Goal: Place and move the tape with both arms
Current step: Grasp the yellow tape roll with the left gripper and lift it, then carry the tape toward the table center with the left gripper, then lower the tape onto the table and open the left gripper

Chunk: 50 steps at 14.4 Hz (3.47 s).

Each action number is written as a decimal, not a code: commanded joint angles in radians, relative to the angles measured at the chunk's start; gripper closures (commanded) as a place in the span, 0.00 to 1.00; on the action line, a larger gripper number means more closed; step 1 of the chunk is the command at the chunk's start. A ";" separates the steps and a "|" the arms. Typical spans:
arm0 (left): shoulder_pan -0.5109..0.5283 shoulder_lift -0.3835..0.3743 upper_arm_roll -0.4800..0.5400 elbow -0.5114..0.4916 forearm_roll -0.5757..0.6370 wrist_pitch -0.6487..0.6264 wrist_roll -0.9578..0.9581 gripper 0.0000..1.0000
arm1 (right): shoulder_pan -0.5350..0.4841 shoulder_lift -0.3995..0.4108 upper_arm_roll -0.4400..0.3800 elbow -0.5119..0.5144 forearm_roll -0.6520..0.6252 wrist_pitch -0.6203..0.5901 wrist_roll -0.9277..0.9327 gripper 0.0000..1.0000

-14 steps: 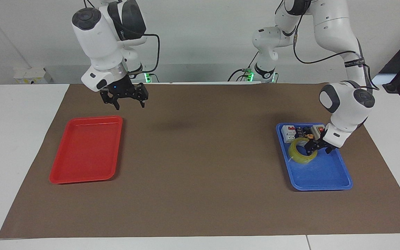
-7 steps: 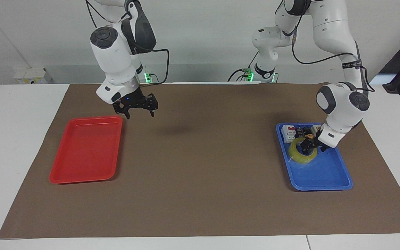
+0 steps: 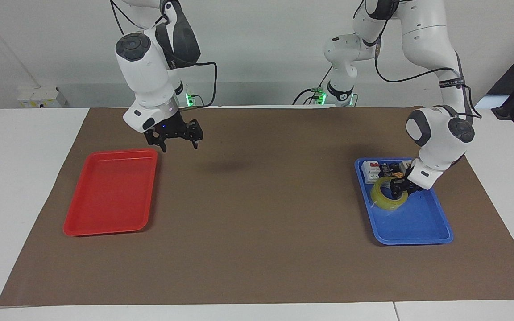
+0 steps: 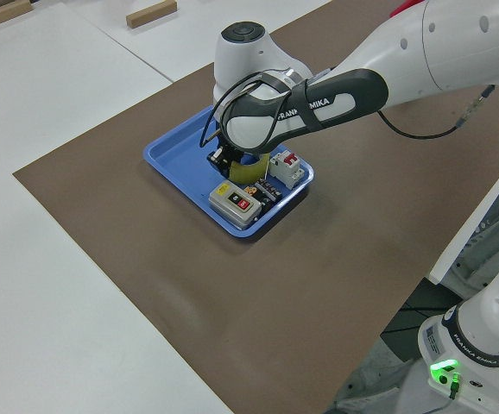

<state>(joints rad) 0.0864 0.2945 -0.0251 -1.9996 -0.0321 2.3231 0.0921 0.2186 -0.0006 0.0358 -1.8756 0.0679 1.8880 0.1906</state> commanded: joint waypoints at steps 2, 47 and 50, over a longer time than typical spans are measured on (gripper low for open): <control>0.006 -0.034 -0.001 0.027 -0.009 -0.020 0.005 1.00 | 0.015 -0.026 -0.001 -0.028 0.009 0.016 0.033 0.00; -0.795 0.084 -0.047 0.173 0.078 0.022 -1.192 1.00 | -0.263 -0.013 -0.007 -0.019 0.027 0.008 -0.164 0.00; -0.781 0.094 -0.047 0.144 0.089 0.022 -1.183 1.00 | -0.263 -0.013 -0.007 -0.019 0.041 0.008 -0.163 0.00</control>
<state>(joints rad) -0.6982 0.3886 -0.0757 -1.8515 0.0254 2.3600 -1.0841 -0.0442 -0.0027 0.0295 -1.8815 0.0904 1.8947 0.0416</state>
